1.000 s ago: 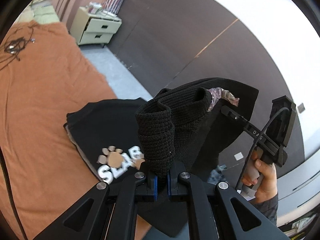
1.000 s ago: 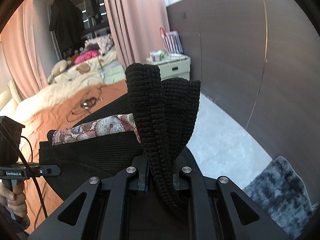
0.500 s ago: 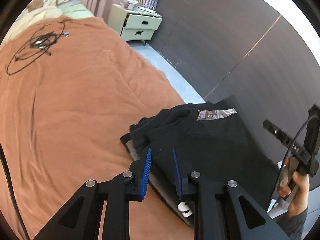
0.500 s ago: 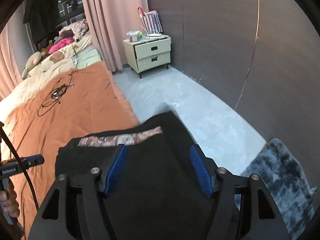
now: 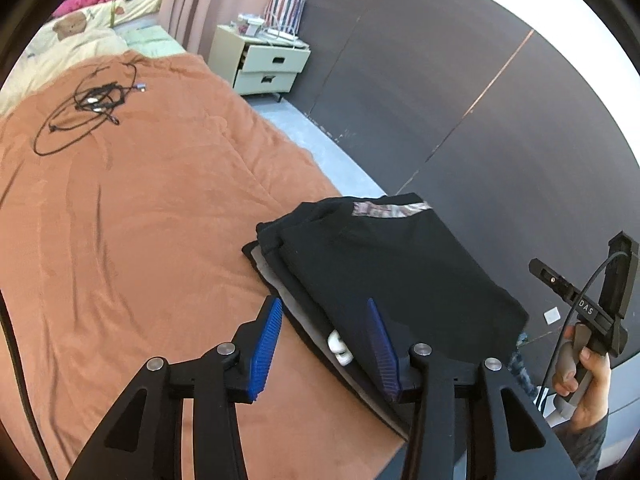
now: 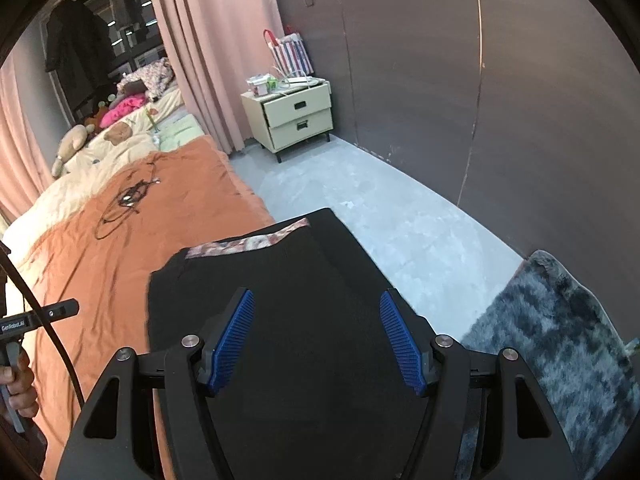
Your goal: Fold small clothes
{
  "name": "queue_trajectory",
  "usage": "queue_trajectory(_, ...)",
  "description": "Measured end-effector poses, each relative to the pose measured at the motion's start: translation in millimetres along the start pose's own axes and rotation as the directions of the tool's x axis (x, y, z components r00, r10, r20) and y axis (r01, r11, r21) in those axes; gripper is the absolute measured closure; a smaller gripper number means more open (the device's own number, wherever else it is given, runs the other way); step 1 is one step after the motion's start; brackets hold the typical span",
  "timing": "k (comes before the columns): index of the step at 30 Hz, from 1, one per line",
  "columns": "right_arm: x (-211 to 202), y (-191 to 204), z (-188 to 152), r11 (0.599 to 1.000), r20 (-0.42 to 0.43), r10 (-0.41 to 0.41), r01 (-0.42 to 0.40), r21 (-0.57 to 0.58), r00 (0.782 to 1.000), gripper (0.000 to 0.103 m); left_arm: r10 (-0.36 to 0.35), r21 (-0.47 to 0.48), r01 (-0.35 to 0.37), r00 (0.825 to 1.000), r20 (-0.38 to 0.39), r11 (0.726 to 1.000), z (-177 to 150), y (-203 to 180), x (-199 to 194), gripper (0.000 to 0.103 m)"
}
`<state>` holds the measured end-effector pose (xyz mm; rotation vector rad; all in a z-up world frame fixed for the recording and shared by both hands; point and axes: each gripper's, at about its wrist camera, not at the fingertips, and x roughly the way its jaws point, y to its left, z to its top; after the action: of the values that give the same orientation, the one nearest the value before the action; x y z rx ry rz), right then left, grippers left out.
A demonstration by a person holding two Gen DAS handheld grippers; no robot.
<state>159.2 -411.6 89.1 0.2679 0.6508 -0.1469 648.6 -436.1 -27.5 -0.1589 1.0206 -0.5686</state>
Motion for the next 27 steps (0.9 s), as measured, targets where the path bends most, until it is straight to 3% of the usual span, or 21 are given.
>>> queue_trajectory(6, -32.3, 13.5, -26.3, 1.000, 0.026, 0.007, -0.007, -0.002, 1.000, 0.038, -0.008, 0.042, 0.006, 1.000, 0.028, 0.999, -21.6, -19.2, -47.5, 0.054)
queue_trajectory(9, -53.5, 20.4, -37.0, 1.000, 0.041, 0.009, -0.009, -0.005, 0.999, 0.026, -0.015, 0.051, 0.013, 0.999, 0.050, 0.999, -32.9, -27.4, -71.8, 0.043)
queue_trajectory(12, -80.8, 31.7, -48.4, 0.999, 0.076, 0.008, -0.004, -0.047, 0.997, 0.018, -0.012, 0.059, 0.007, 0.995, 0.094, 0.998, -45.9, -34.1, -102.9, 0.022)
queue_trajectory(14, -100.0, 40.7, -57.2, 0.997, 0.100, 0.002, 0.006, -0.082, 0.995, 0.011, -0.001, 0.065, -0.008, 0.990, 0.138, 0.998, -56.4, -37.1, -124.3, 0.003)
queue_trajectory(15, -106.0, 43.0, -61.7, 0.996, 0.111, 0.000, 0.010, -0.094, 0.994, 0.004, 0.002, 0.067, -0.012, 0.988, 0.154, 0.998, -61.3, -37.8, -134.0, 0.000)
queue_trajectory(16, -112.7, 45.2, -66.1, 0.995, 0.124, -0.003, 0.016, -0.101, 0.992, 0.000, 0.004, 0.068, -0.016, 0.986, 0.167, 0.998, -66.2, -38.3, -142.8, 0.000)
queue_trajectory(27, -145.8, 52.2, -134.2, 0.994, 0.136, 0.031, -0.016, -0.110, 0.990, 0.000, 0.035, 0.095, -0.056, 0.977, 0.209, 0.994, -134.5, -27.4, -229.9, 0.000)
